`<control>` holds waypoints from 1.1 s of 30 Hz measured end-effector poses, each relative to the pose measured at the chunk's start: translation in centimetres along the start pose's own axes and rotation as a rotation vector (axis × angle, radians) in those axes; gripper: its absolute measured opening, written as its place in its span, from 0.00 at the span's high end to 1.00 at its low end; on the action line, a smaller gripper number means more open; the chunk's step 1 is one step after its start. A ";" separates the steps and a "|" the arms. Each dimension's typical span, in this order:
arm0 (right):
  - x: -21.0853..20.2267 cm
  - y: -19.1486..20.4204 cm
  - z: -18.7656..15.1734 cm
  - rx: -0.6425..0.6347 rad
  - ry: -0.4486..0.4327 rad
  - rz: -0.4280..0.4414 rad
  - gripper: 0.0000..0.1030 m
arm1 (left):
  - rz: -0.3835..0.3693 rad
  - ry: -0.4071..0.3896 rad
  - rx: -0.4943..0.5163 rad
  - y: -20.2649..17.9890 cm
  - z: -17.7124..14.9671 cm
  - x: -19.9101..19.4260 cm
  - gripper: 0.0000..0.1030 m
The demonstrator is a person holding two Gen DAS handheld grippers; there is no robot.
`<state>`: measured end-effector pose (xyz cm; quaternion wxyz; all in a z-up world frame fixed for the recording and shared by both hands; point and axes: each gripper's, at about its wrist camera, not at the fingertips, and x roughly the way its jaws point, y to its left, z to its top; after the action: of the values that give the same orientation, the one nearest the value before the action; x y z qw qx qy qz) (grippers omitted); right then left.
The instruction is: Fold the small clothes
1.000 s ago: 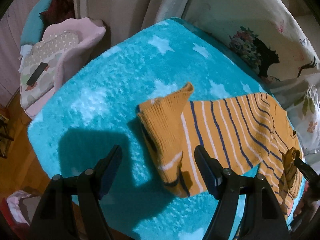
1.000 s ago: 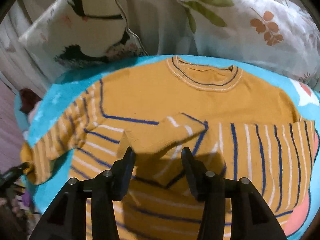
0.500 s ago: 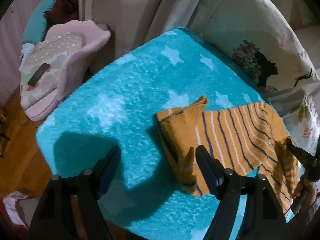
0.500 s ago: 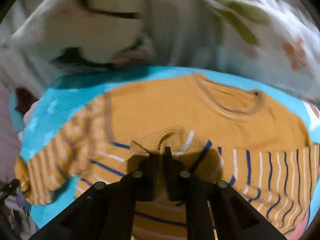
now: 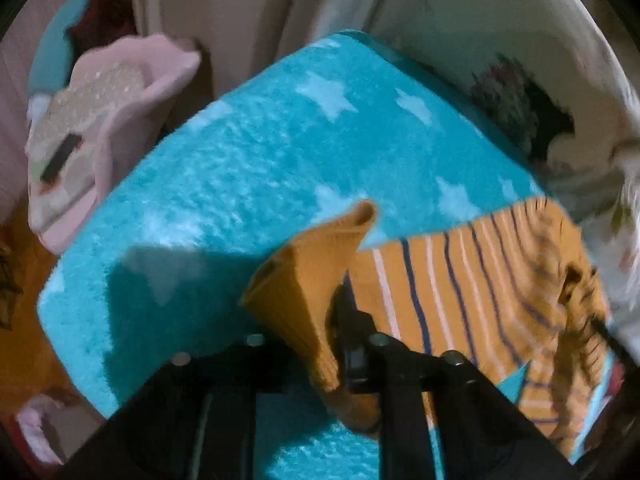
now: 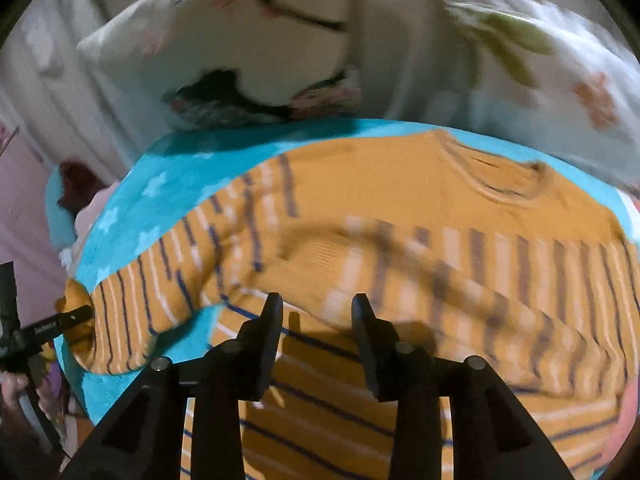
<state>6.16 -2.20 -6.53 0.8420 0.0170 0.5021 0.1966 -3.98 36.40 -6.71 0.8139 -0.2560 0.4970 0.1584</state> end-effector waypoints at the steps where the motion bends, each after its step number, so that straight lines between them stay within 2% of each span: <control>1: -0.7 -1.4 -0.5 0.036 -0.009 -0.013 0.62 | -0.016 -0.009 -0.042 0.7 0.7 -0.3 0.88; 4: -2.6 -4.3 -1.8 0.110 -0.035 -0.032 0.62 | -0.015 -0.048 -0.103 1.6 2.2 -1.6 0.89; 6: -3.8 -6.5 -2.5 0.160 -0.057 -0.036 0.62 | 0.003 -0.106 -0.126 1.5 3.3 -3.5 0.94; 8: -4.8 -8.2 -2.7 0.191 -0.080 -0.038 0.62 | 0.027 -0.173 -0.131 0.7 4.2 -5.6 0.95; 10: -5.9 -10.3 -3.2 0.219 -0.107 -0.035 0.62 | 0.005 -0.230 -0.132 -0.8 4.8 -7.9 0.95; 14: -7.5 -13.7 -4.1 0.247 -0.123 -0.010 0.62 | -0.068 -0.317 -0.043 -7.4 4.0 -12.0 0.95; 17: -9.0 -16.5 -5.0 0.246 -0.132 0.004 0.62 | -0.174 -0.317 0.065 -15.3 1.9 -13.0 0.95; 19: -10.3 -19.0 -5.6 0.261 -0.145 0.009 0.62 | -0.235 -0.304 0.130 -20.2 0.4 -12.8 0.95; 23: -12.6 -23.3 -7.1 0.299 -0.171 0.000 0.62 | -0.411 -0.202 0.265 -32.3 -3.9 -10.3 0.95; 25: -13.7 -25.7 -8.0 0.323 -0.180 -0.019 0.62 | -0.473 -0.155 0.346 -37.9 -6.4 -8.7 0.95; 27: -14.7 -28.1 -9.0 0.352 -0.181 -0.041 0.62 | -0.531 -0.057 0.425 -43.4 -9.2 -5.9 0.95; 28: -15.2 -29.2 -9.6 0.364 -0.179 -0.051 0.62 | -0.531 -0.007 0.453 -45.4 -10.5 -4.3 0.93; 30: -15.8 -30.9 -10.3 0.379 -0.175 -0.059 0.62 | -0.483 0.065 0.483 -47.5 -12.9 -2.0 0.87; 33: -16.4 -32.3 -10.7 0.370 -0.178 -0.050 0.62 | -0.505 0.102 0.472 -46.7 -14.7 -1.4 0.63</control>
<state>0.27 -39.47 -5.35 0.8702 0.1764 0.4534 0.0780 8.59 -10.28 1.08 0.8382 -0.1832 0.4810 -0.1801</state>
